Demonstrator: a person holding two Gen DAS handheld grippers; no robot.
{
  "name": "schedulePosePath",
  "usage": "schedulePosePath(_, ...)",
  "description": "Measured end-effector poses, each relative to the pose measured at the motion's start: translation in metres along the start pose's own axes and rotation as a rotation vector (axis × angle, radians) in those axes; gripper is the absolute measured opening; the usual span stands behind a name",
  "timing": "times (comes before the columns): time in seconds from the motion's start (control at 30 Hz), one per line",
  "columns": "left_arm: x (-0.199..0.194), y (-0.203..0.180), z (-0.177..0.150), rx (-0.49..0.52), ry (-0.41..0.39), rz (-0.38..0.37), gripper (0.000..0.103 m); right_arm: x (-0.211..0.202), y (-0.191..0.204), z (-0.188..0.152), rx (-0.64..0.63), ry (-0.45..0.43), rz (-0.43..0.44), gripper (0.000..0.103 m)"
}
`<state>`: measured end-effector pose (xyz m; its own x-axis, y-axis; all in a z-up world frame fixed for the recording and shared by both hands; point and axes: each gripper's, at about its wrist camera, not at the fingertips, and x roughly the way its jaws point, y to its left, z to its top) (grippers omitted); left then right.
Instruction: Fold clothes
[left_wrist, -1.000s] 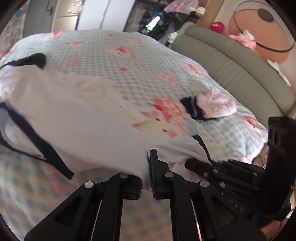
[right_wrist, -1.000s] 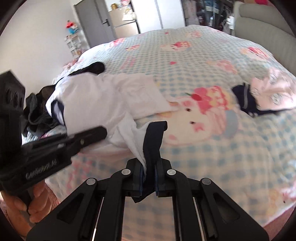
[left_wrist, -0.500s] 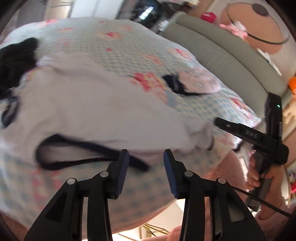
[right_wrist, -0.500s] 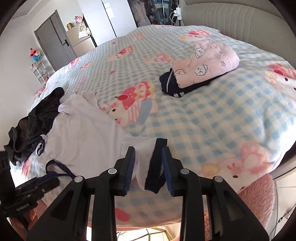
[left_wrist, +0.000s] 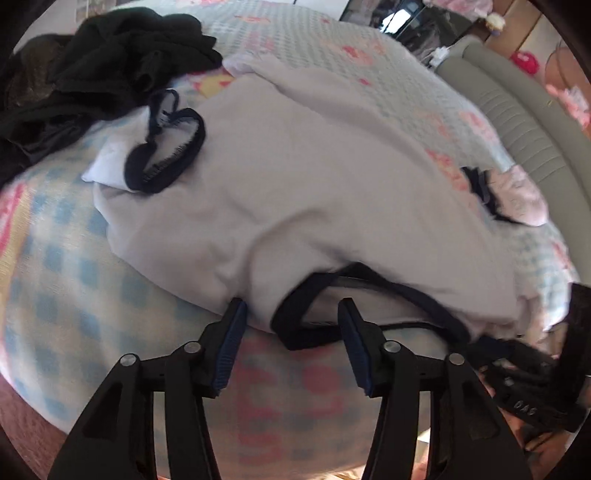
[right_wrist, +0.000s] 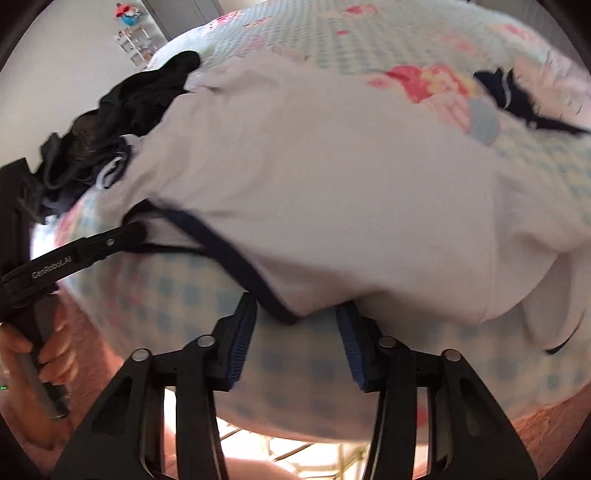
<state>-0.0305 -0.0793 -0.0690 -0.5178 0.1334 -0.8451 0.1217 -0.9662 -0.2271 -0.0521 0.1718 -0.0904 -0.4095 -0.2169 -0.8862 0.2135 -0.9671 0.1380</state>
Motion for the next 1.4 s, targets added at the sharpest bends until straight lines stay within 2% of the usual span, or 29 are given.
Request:
schedulePosePath(0.03, 0.001, 0.000, 0.001, 0.007, 0.003, 0.009, 0.024, -0.003, -0.001, 0.001, -0.009, -0.029, -0.039, 0.038)
schedulePosePath(0.07, 0.001, 0.000, 0.002, 0.013, 0.006, 0.018, 0.025, -0.007, -0.003, 0.001, -0.009, -0.052, -0.061, 0.038)
schedulePosePath(0.2, 0.003, 0.000, 0.005, 0.040, 0.019, 0.053, 0.026, -0.025, -0.020, -0.005, 0.059, -0.090, -0.027, 0.044)
schedulePosePath(0.3, 0.001, -0.002, -0.009, 0.082, 0.099, 0.001, 0.025, -0.041, -0.027, -0.012, 0.107, -0.095, 0.011, 0.044)
schedulePosePath(0.33, 0.000, -0.001, -0.015, 0.082, 0.123, -0.021, 0.022, -0.047, -0.026, -0.016, 0.113, -0.100, 0.009, 0.041)
schedulePosePath(0.4, -0.001, 0.005, -0.024, 0.054, 0.157, -0.061, 0.022, -0.052, -0.025, -0.021, 0.101, -0.089, -0.017, 0.040)
schedulePosePath(0.47, -0.001, 0.015, -0.028, 0.016, 0.172, -0.099, 0.022, -0.049, -0.032, -0.026, 0.124, -0.041, 0.031, 0.040)
schedulePosePath(0.6, -0.009, 0.037, -0.025, -0.108, 0.109, -0.189, 0.023, -0.045, -0.035, -0.025, 0.152, -0.035, 0.144, 0.043)
schedulePosePath(0.7, -0.011, 0.039, -0.005, -0.119, 0.016, -0.201, 0.025, -0.040, -0.027, -0.012, 0.142, -0.060, 0.168, 0.050)
schedulePosePath(0.77, -0.003, 0.033, 0.009, -0.112, -0.023, -0.216, 0.032, -0.030, -0.027, -0.003, 0.172, -0.063, 0.164, 0.051)
schedulePosePath(0.8, 0.004, 0.030, 0.014, -0.108, -0.016, -0.202, 0.038, -0.020, -0.031, -0.001, 0.214, -0.033, 0.141, 0.051)
schedulePosePath(0.87, 0.030, 0.021, 0.016, -0.086, 0.088, -0.133, 0.037, -0.003, -0.040, -0.002, 0.279, 0.027, 0.110, 0.047)
schedulePosePath(0.9, 0.039, 0.017, 0.013, -0.067, 0.127, -0.106, 0.036, -0.003, -0.045, -0.006, 0.293, 0.027, 0.109, 0.045)
schedulePosePath(1.0, 0.036, 0.015, -0.012, 0.016, 0.133, -0.076, 0.039, -0.013, -0.063, -0.018, 0.313, 0.007, 0.058, 0.044)
schedulePosePath(1.03, 0.034, 0.017, -0.018, 0.031, 0.151, -0.078, 0.039, -0.017, -0.071, -0.022, 0.327, 0.004, 0.028, 0.045)
schedulePosePath(1.1, 0.027, 0.029, -0.020, -0.021, 0.153, -0.131, 0.039, -0.024, -0.089, -0.030, 0.366, -0.001, -0.004, 0.046)
schedulePosePath(1.13, 0.023, 0.037, -0.017, -0.073, 0.144, -0.173, 0.039, -0.027, -0.098, -0.032, 0.397, -0.003, 0.038, 0.047)
schedulePosePath(1.17, 0.020, 0.045, -0.015, -0.122, 0.128, -0.209, 0.038, -0.029, -0.102, -0.033, 0.408, 0.002, 0.094, 0.055)
schedulePosePath(1.23, 0.017, 0.056, -0.010, -0.201, 0.083, -0.252, 0.038, -0.033, -0.098, -0.029, 0.363, 0.011, 0.184, 0.057)
schedulePosePath(1.27, 0.016, 0.057, -0.007, -0.213, 0.067, -0.254, 0.038, -0.036, -0.093, -0.025, 0.326, 0.000, 0.195, 0.057)
schedulePosePath(1.33, 0.016, 0.055, 0.000, -0.206, 0.051, -0.256, 0.038, -0.039, -0.086, -0.013, 0.264, -0.034, 0.158, 0.057)
schedulePosePath(1.4, 0.013, 0.050, 0.008, -0.162, 0.036, -0.242, 0.038, -0.038, -0.088, 0.002, 0.223, -0.067, 0.058, 0.057)
